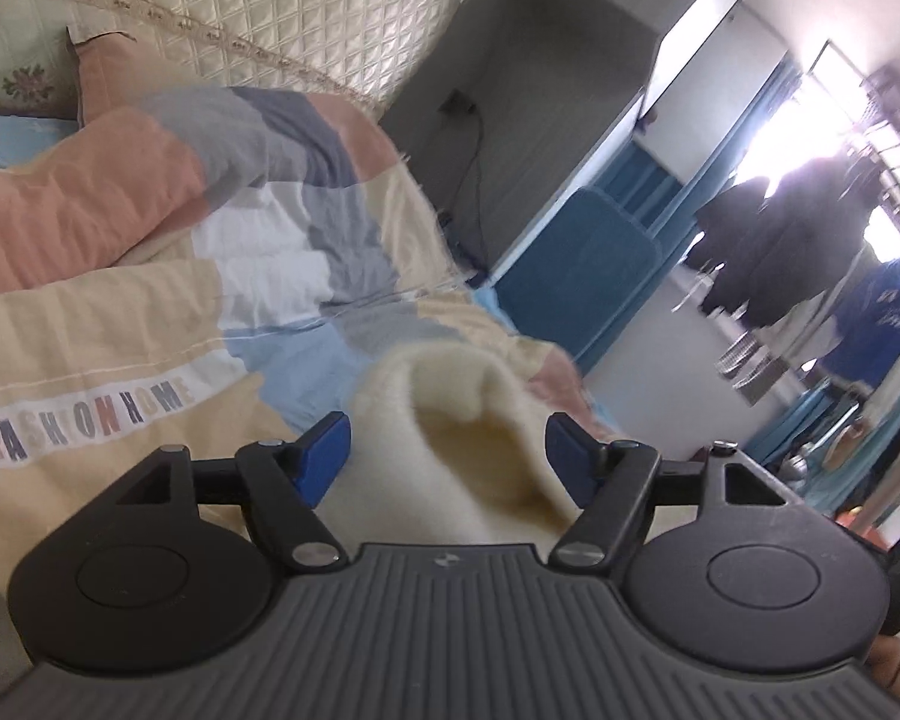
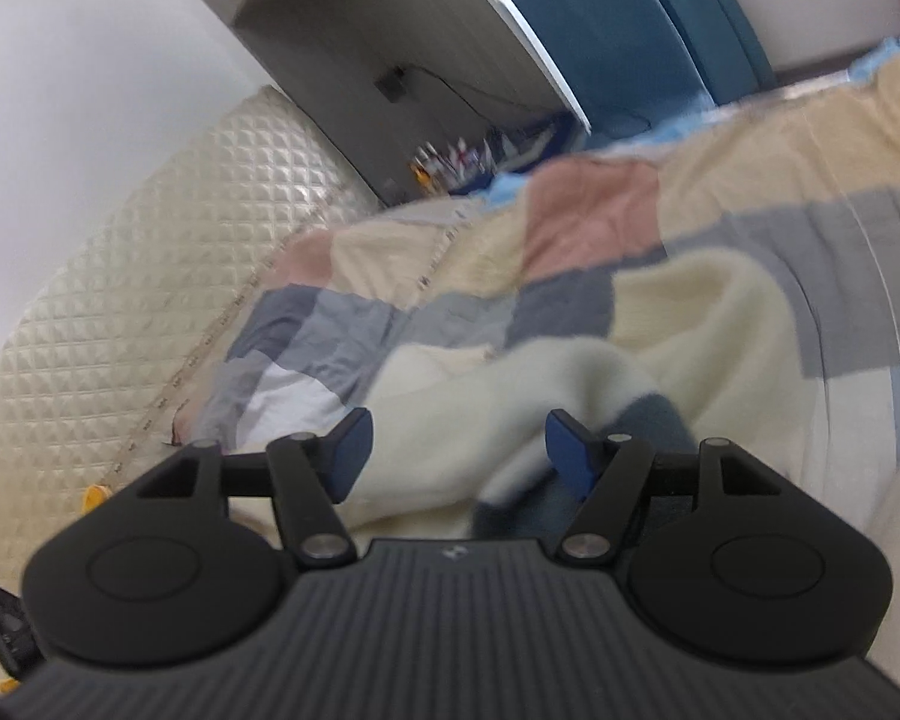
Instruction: Fold large clothes
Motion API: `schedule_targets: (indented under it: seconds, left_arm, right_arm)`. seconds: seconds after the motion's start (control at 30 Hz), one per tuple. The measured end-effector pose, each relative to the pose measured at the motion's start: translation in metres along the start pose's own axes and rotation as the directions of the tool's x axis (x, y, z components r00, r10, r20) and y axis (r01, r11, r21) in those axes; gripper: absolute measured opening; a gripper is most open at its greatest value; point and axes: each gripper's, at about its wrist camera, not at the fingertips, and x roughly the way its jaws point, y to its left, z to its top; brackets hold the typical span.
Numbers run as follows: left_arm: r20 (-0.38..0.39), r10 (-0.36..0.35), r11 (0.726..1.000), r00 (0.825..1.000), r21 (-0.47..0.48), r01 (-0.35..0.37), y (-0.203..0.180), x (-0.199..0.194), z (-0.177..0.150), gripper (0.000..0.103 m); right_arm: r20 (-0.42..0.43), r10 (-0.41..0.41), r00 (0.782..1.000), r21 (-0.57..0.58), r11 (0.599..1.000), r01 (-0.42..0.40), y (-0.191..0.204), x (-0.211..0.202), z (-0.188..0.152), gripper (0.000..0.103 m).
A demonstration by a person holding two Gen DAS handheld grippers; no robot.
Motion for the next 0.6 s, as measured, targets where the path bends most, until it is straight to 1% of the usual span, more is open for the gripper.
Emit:
schedule_targets:
  seconds: [0.07,0.13,0.23,0.3,0.37,0.43,0.5,0.6]
  left_arm:
    - [0.015,0.003,1.0,1.0,0.005,-0.003,-0.004,-0.006,-0.002,0.076]
    - [0.019,-0.008,1.0,1.0,0.017,0.007,-0.008,-0.008,-0.004,0.076]
    - [0.019,-0.018,0.999,1.0,0.03,0.018,-0.011,-0.007,-0.007,0.076]
    - [0.013,-0.018,0.999,1.0,0.028,0.017,-0.01,-0.005,-0.009,0.076]
    - [0.008,-0.021,0.999,1.0,0.025,0.021,-0.008,-0.003,-0.01,0.076]
    - [0.015,-0.016,0.999,1.0,0.034,0.015,-0.006,0.0,-0.011,0.076]
    - [0.012,-0.008,0.999,1.0,0.033,0.007,-0.003,0.005,-0.011,0.076]
    - [0.002,-0.008,1.0,1.0,0.025,0.008,0.002,0.013,-0.011,0.076]
  right_arm:
    - [0.02,0.023,1.0,-0.01,1.0,-0.023,0.012,-0.004,-0.001,0.067]
    - [0.004,0.077,0.997,0.0,0.997,-0.077,0.023,0.001,-0.003,0.067]
    - [-0.08,0.171,0.982,0.056,0.984,-0.167,0.039,0.025,-0.01,0.067]
    - [-0.151,0.216,0.965,0.118,0.973,-0.199,0.044,0.047,-0.019,0.067]
    - [-0.209,0.239,0.948,0.205,0.959,-0.196,0.044,0.07,-0.031,0.067]
    - [-0.241,0.247,0.939,0.271,0.946,-0.179,0.038,0.088,-0.038,0.067]
    - [-0.253,0.24,0.937,0.329,0.932,-0.15,0.029,0.1,-0.044,0.067]
    - [-0.206,0.246,0.947,0.417,0.898,-0.142,0.013,0.11,-0.046,0.067]
